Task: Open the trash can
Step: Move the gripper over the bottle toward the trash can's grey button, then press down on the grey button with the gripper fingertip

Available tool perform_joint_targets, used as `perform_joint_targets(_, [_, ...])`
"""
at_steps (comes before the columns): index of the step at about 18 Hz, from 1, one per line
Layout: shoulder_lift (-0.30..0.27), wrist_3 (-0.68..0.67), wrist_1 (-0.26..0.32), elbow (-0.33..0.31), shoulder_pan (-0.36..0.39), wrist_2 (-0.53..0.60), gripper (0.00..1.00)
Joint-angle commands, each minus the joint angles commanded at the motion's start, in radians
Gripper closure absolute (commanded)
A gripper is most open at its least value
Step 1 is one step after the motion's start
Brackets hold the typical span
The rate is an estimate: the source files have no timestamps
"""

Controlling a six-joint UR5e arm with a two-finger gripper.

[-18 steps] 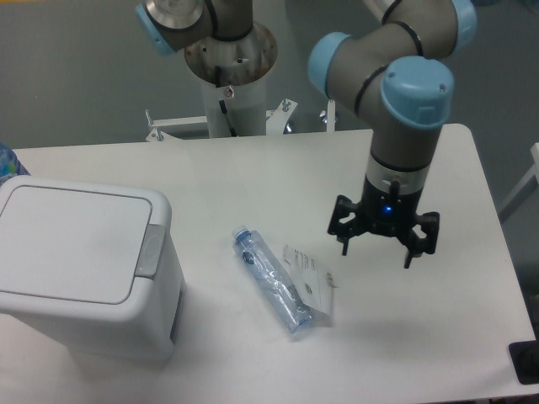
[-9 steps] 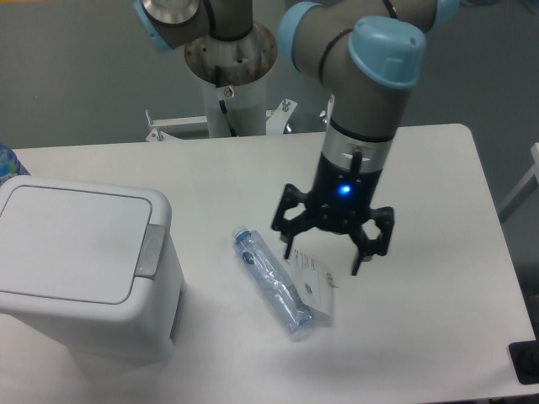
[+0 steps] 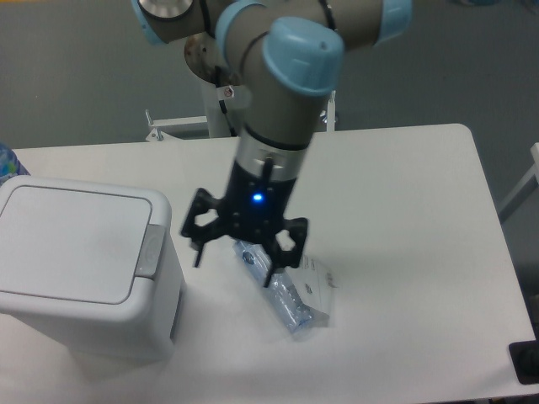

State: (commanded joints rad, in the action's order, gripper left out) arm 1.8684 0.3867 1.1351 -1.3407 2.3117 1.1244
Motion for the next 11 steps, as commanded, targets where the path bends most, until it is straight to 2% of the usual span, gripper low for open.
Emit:
perform_joint_targets(7, [-0.009,-0.02,0.0,-0.012,-0.014,0.011,0.0])
perform_joint_targets(11, [-0.026,-0.02,-0.003,-0.04,-0.014,0.012,0.0])
